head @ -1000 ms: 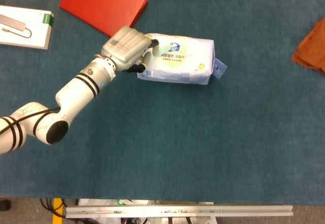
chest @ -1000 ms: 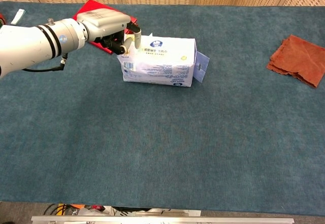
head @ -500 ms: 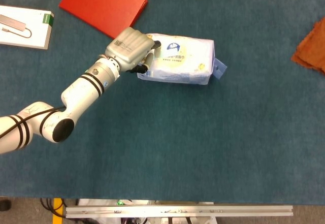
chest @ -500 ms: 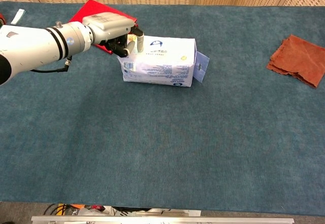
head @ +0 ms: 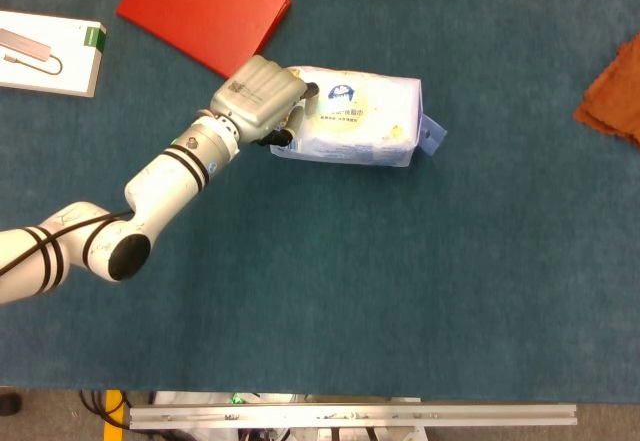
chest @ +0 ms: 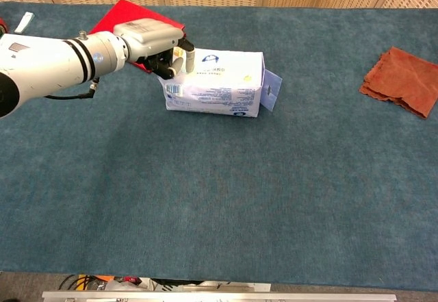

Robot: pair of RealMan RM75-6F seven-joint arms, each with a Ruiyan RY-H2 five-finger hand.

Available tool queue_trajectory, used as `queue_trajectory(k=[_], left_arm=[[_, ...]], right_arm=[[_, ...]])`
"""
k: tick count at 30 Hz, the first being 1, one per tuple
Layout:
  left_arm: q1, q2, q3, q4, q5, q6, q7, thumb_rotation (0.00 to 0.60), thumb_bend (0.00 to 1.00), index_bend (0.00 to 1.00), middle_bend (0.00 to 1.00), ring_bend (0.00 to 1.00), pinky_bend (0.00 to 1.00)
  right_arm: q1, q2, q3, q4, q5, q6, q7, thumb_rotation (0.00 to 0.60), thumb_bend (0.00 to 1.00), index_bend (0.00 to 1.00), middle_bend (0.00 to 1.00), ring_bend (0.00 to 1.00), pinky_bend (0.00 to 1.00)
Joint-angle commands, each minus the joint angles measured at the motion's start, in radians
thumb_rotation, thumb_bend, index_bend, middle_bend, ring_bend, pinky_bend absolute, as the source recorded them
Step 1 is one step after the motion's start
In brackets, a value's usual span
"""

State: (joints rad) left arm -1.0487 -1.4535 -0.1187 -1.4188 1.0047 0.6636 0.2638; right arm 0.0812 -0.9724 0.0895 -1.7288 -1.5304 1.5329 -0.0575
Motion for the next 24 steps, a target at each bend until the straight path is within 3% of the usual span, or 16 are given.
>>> queue_trajectory(k=[1, 24], left_arm=[[0.000, 0.000, -0.003, -0.002, -0.002, 0.006, 0.000, 0.504, 0.70, 0.39, 1.00, 1.00, 0.97], [0.009, 0.026, 0.002, -0.017, -0.024, 0.026, 0.016, 0.507, 0.70, 0.39, 1.00, 1.00, 0.97]], right_arm=[[-0.001, 0.001, 0.000, 0.001, 0.001, 0.001, 0.002, 0.600, 0.30, 0.16, 0.27, 0.26, 0.26], [0.003, -0.006, 0.003, 0.011, 0.002, -0.006, 0.009, 0.600, 0.30, 0.16, 0.27, 0.26, 0.26]])
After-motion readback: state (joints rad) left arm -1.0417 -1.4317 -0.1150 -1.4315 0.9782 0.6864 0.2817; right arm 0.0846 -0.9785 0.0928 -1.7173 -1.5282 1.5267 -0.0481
